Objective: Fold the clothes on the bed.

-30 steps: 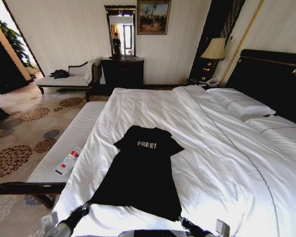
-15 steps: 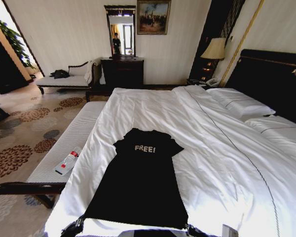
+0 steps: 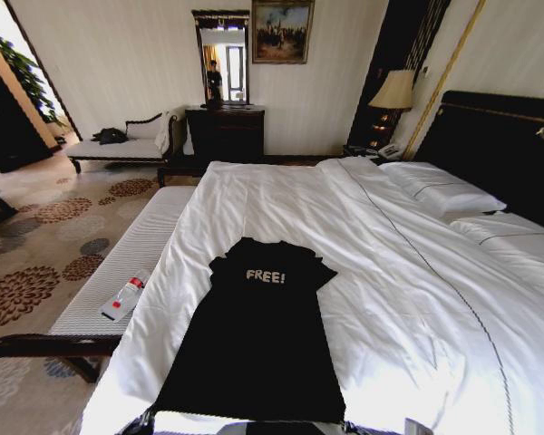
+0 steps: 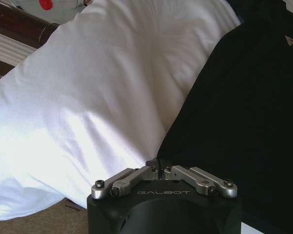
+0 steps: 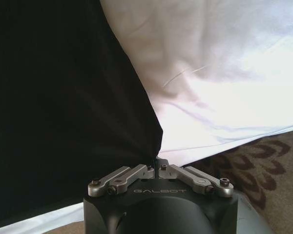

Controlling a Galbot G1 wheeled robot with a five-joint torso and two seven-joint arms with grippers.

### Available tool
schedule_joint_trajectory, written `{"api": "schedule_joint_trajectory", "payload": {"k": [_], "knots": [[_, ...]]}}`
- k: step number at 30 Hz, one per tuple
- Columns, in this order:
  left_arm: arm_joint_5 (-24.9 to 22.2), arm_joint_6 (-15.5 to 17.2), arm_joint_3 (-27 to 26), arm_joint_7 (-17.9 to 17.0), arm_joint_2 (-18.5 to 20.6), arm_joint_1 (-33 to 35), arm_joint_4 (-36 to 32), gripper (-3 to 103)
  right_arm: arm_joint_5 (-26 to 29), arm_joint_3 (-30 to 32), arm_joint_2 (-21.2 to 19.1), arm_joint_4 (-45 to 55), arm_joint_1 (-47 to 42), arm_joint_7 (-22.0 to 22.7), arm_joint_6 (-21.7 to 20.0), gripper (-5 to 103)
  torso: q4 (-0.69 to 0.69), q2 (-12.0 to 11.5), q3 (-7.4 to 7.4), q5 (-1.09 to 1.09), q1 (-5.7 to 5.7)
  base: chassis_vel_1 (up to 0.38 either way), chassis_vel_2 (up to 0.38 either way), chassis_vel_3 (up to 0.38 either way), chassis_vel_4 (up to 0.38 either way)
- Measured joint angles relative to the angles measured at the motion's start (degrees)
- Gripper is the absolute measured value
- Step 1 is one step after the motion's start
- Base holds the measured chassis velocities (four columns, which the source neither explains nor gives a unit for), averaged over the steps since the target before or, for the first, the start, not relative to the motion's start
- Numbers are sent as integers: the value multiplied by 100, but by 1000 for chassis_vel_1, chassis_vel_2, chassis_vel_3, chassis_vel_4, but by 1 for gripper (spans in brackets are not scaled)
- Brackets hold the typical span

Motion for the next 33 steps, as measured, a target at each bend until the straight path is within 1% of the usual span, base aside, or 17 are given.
{"api": "schedule_joint_trajectory", "payload": {"k": [12,13,15,17,19,20,21,23,25,26,27,28,29,30,31,32,33], "knots": [[89,-93,150,-6,-22,122,-14,1,-88,-15,23,2,-28,57,80,0,0,0,0,1,0,0,0,0,0],[89,-93,169,-26,-19,110,6,-2,-100,-16,22,2,-52,67,112,-3,0,0,0,0,0,0,0,0,0],[70,-57,187,-113,-15,91,20,3,-116,-3,21,15,-95,89,133,3,0,0,0,0,0,0,0,0,0],[42,-42,190,-146,-12,77,18,14,-152,8,24,38,-114,111,178,13,0,0,0,0,0,0,0,0,0],[40,-37,187,-156,-10,76,11,14,-202,20,25,36,-119,136,221,18,1,0,0,-1,0,0,0,0,0],[48,-37,180,-157,-9,75,-9,24,-234,35,16,23,-124,148,270,24,0,0,0,0,0,0,0,0,0],[60,-38,172,-157,-10,74,-28,24,-238,56,5,13,-128,150,309,24,0,0,0,0,0,0,0,0,0],[81,-37,151,-156,-17,60,-61,34,-217,109,-24,5,-93,150,408,35,-1,0,0,0,0,0,0,0,0],[99,-38,134,-155,-26,48,-70,40,-172,155,-41,8,-34,150,445,40,-1,0,0,0,0,0,0,0,0],[122,-39,110,-153,-36,31,-81,45,-65,241,-76,30,72,148,468,40,0,0,0,0,0,0,0,0,0],[140,-41,85,-151,-46,16,-96,45,70,346,-122,60,194,147,480,46,0,0,0,0,0,0,0,0,0],[152,-42,54,-146,-55,1,-119,51,247,467,-195,92,354,146,488,46,-1,0,0,0,0,0,0,0,0],[152,-42,54,-146,-55,1,-119,51,247,467,-195,92,354,146,488,46,-1,0,0,0,0,0,0,0,0],[162,-43,6,-143,-73,-22,-157,57,475,615,-303,120,555,139,522,57,0,0,0,0,0,0,0,0,0],[172,-44,-35,-139,-87,-49,-191,62,711,746,-452,122,786,135,641,62,-1,0,0,0,0,0,0,0,0],[183,-46,-83,-133,-101,-88,-230,62,935,847,-620,95,1025,134,810,68,0,0,0,0,0,0,0,0,0],[187,-46,-132,-126,-110,-132,-267,68,1177,949,-833,38,1265,121,961,68,0,0,0,3,0,0,0,0,0]]}}
